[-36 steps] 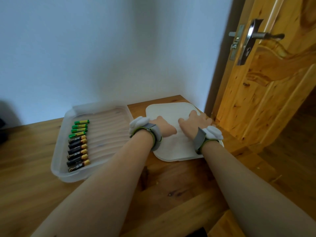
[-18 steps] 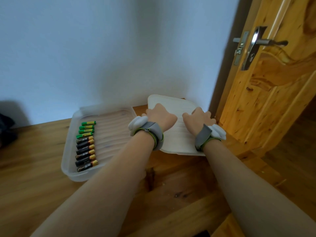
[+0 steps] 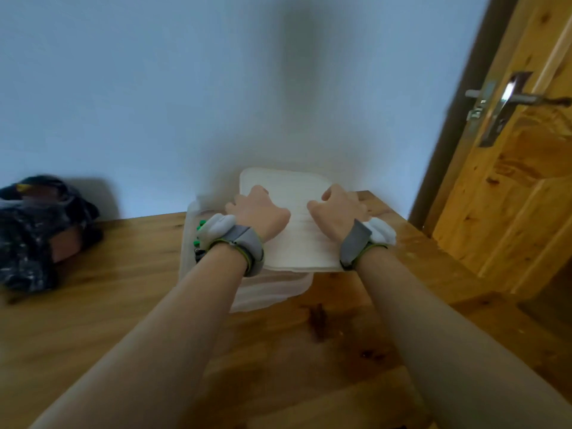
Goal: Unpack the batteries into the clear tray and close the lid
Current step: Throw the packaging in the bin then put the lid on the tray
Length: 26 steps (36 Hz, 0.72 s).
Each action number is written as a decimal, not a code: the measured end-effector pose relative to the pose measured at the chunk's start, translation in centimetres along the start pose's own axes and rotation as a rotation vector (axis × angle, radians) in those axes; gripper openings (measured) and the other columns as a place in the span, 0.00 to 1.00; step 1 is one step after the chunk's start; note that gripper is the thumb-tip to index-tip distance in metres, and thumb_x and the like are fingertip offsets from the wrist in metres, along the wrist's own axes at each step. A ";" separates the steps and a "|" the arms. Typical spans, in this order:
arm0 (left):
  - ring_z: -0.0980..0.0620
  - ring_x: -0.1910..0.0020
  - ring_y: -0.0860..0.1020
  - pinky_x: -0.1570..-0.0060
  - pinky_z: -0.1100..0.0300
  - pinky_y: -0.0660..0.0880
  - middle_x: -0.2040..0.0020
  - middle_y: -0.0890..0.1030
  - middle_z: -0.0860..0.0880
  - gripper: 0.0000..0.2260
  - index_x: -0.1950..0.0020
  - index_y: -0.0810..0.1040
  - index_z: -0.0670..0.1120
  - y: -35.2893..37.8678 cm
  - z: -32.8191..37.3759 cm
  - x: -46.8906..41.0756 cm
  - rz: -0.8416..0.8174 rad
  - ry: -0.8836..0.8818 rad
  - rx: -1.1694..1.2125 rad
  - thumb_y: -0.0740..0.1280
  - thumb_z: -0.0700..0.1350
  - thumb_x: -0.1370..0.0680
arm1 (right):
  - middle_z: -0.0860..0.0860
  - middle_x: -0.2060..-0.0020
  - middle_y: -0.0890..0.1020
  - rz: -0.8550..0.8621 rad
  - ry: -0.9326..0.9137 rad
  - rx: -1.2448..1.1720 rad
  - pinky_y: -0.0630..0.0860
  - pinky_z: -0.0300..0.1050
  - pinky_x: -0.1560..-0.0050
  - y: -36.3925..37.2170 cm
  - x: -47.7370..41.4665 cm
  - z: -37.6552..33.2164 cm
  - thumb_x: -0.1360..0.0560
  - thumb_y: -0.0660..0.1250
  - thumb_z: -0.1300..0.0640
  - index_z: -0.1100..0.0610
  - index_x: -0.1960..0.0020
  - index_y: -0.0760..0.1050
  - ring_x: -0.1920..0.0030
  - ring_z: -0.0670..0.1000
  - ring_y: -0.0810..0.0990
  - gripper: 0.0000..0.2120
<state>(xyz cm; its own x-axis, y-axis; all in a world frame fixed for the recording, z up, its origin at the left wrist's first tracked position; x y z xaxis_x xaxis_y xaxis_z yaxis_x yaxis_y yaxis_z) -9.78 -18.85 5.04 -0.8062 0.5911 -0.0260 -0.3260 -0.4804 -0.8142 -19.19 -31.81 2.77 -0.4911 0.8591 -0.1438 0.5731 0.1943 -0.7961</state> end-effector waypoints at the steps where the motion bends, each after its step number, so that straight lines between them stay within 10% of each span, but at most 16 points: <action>1: 0.37 0.34 0.70 0.33 0.46 0.67 0.34 0.74 0.42 0.30 0.29 0.67 0.50 -0.6 -0.7 0.1 -0.003 -0.007 0.005 0.63 0.56 0.31 | 0.57 0.36 0.74 -0.026 -0.018 -0.001 0.72 0.58 0.37 0.3 0.2 -0.7 0.23 0.62 0.41 0.51 0.38 0.73 0.36 0.65 0.73 0.19; 26: 0.45 0.38 0.75 0.31 0.50 0.66 0.36 0.77 0.47 0.16 0.34 0.74 0.49 -5.0 -10.2 1.6 -0.028 -0.028 -0.110 0.65 0.48 0.22 | 0.55 0.35 0.74 -0.315 -0.173 -0.017 0.73 0.61 0.34 4.8 3.2 -6.5 0.27 0.67 0.47 0.49 0.37 0.75 0.36 0.63 0.74 0.19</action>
<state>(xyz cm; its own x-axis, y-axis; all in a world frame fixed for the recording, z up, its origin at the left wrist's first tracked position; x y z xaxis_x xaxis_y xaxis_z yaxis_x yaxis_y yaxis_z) -4.39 -8.92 3.19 -0.8113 0.5845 0.0123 -0.2934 -0.3888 -0.8734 -13.71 -25.07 2.28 -0.7485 0.6630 0.0085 0.3858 0.4460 -0.8076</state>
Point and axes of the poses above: each hand's wrist, its own x-axis away from the middle knuckle, its own y-axis out of the palm, z = x × y, the point moved 1 cm from there along -x, towards the middle knuckle
